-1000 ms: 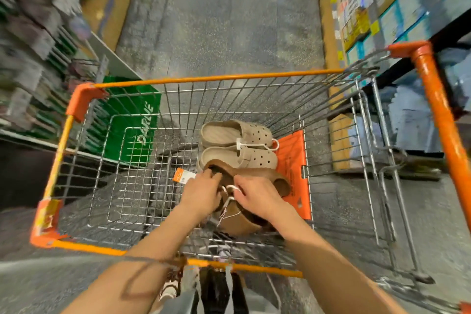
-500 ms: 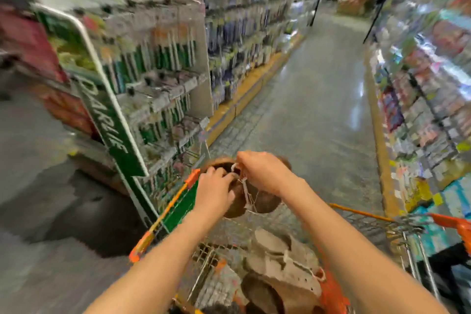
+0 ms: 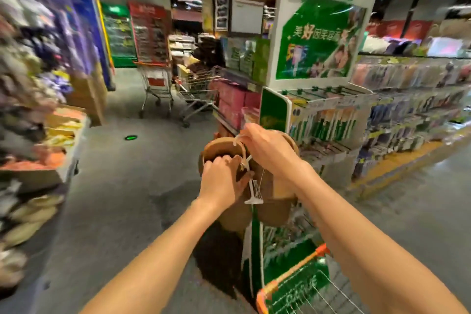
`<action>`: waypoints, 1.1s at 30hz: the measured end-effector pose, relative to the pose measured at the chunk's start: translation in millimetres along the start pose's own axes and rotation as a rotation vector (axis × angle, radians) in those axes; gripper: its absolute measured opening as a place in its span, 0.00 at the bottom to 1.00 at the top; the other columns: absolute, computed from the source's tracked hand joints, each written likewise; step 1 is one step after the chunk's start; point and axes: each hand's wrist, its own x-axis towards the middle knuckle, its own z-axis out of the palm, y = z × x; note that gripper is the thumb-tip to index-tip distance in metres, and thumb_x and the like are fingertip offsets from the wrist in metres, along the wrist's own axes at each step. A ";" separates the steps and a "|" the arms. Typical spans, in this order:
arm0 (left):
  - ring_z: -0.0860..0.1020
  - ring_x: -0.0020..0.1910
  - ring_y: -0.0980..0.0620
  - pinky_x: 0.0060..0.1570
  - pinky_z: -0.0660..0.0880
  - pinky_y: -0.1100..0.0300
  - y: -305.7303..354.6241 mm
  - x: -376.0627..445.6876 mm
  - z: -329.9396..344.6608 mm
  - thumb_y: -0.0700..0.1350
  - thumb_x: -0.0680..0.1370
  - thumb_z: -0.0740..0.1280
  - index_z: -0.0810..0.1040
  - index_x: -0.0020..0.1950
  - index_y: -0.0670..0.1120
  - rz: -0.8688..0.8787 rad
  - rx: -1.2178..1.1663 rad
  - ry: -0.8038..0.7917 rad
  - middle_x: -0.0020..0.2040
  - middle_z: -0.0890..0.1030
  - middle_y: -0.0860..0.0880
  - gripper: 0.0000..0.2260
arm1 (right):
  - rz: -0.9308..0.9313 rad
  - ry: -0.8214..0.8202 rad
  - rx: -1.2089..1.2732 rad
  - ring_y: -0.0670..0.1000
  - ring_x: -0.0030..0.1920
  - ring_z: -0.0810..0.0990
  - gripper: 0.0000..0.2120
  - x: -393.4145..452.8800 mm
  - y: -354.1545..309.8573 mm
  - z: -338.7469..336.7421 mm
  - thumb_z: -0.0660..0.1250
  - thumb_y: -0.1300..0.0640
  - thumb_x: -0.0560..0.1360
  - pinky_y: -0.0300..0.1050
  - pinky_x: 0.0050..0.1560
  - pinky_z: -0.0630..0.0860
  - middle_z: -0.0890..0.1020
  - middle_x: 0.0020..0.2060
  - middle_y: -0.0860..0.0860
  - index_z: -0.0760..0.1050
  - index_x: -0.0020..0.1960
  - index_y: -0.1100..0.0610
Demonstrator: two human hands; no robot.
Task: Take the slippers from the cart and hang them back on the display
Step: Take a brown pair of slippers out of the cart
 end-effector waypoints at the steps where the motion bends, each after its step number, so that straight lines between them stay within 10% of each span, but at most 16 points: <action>1: 0.76 0.52 0.47 0.51 0.67 0.53 -24.8 -0.3 -10.1 0.60 0.78 0.56 0.75 0.60 0.50 -0.031 0.028 0.019 0.52 0.79 0.49 0.18 | -0.015 0.002 0.040 0.60 0.34 0.80 0.05 20.6 -15.5 9.1 0.58 0.59 0.78 0.48 0.29 0.73 0.79 0.42 0.57 0.70 0.50 0.61; 11: 0.78 0.40 0.41 0.39 0.66 0.55 -235.4 -58.2 -111.6 0.52 0.79 0.58 0.81 0.49 0.46 -0.351 0.318 0.269 0.42 0.82 0.44 0.14 | -0.288 0.100 0.394 0.61 0.43 0.80 0.07 172.1 -202.4 94.6 0.60 0.58 0.78 0.50 0.37 0.71 0.79 0.51 0.55 0.70 0.55 0.58; 17: 0.75 0.53 0.45 0.51 0.65 0.52 -314.8 -120.2 -181.2 0.52 0.81 0.55 0.79 0.57 0.50 -0.691 0.488 0.285 0.51 0.81 0.48 0.15 | -0.586 0.179 0.718 0.62 0.39 0.80 0.13 238.0 -331.9 118.3 0.56 0.52 0.78 0.56 0.33 0.75 0.81 0.43 0.57 0.73 0.50 0.61; 23: 0.76 0.33 0.48 0.35 0.71 0.56 -357.1 -197.3 -230.0 0.49 0.74 0.55 0.75 0.34 0.49 -0.940 0.842 0.414 0.31 0.75 0.51 0.14 | -0.804 0.093 1.095 0.59 0.35 0.77 0.09 260.9 -450.2 137.3 0.58 0.54 0.79 0.52 0.35 0.74 0.78 0.36 0.54 0.71 0.47 0.59; 33: 0.74 0.47 0.45 0.45 0.62 0.52 -360.8 -242.7 -252.8 0.54 0.80 0.50 0.78 0.43 0.47 -1.407 0.953 0.342 0.41 0.79 0.47 0.20 | -1.022 -0.177 1.460 0.48 0.39 0.76 0.09 268.3 -555.5 153.5 0.62 0.52 0.77 0.45 0.41 0.72 0.79 0.38 0.49 0.76 0.48 0.58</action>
